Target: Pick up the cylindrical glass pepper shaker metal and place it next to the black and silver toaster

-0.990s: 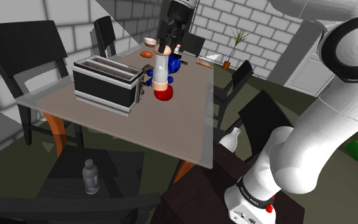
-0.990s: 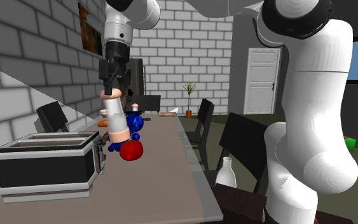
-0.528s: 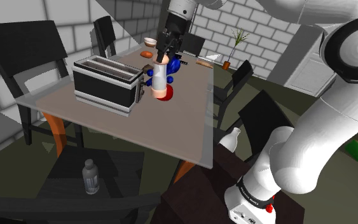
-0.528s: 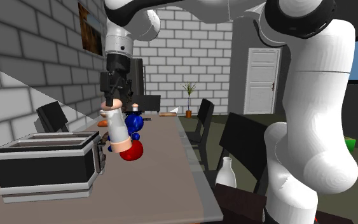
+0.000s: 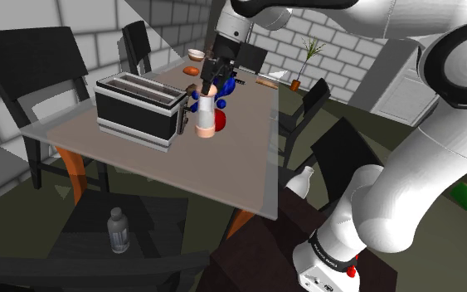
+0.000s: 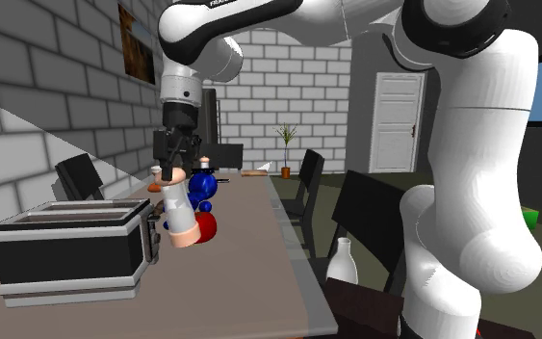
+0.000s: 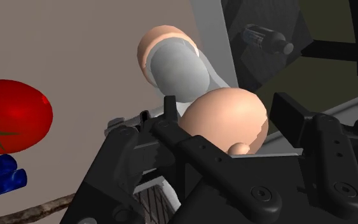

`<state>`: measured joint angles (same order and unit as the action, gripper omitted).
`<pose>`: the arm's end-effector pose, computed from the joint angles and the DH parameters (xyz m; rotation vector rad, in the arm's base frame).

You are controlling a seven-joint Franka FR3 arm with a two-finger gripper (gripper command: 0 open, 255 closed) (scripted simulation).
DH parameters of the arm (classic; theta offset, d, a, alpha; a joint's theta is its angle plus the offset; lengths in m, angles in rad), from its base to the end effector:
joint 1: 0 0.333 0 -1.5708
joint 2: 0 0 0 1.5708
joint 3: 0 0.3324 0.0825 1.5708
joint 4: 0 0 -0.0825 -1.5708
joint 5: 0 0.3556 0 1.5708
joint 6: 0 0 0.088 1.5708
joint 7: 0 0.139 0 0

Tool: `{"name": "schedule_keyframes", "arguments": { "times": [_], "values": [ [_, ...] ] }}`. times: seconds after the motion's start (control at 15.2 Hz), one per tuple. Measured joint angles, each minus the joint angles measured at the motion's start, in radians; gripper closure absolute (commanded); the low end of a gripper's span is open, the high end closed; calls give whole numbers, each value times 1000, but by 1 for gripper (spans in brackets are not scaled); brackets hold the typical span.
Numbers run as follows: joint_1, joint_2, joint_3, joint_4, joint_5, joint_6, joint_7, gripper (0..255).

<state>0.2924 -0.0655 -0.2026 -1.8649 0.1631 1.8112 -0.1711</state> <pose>0.5123 0.0623 0.5329 -2.9518 -0.3307 -0.0255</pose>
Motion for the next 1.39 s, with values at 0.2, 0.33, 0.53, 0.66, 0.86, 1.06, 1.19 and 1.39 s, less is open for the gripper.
{"name": "schedule_keyframes", "arguments": {
  "times": [0.2, 0.33, 0.53, 0.66, 0.86, 1.06, 1.19, 1.39],
  "values": [
    [0, 1, 0, -37, 2, 38, -6, 255],
    [-1, 4, -1, -64, 4, 67, -13, 255],
    [0, 10, 0, -96, 7, 104, -19, 255],
    [0, 12, 0, -122, 10, 131, -24, 255],
    [1, 22, 1, -153, 15, 172, -31, 255],
    [2, 33, 1, -178, 20, 207, -39, 255],
    [2, 39, 1, -199, 24, 234, -45, 255],
    [2, 54, 0, -223, 31, 271, -56, 255]
  ]
}}
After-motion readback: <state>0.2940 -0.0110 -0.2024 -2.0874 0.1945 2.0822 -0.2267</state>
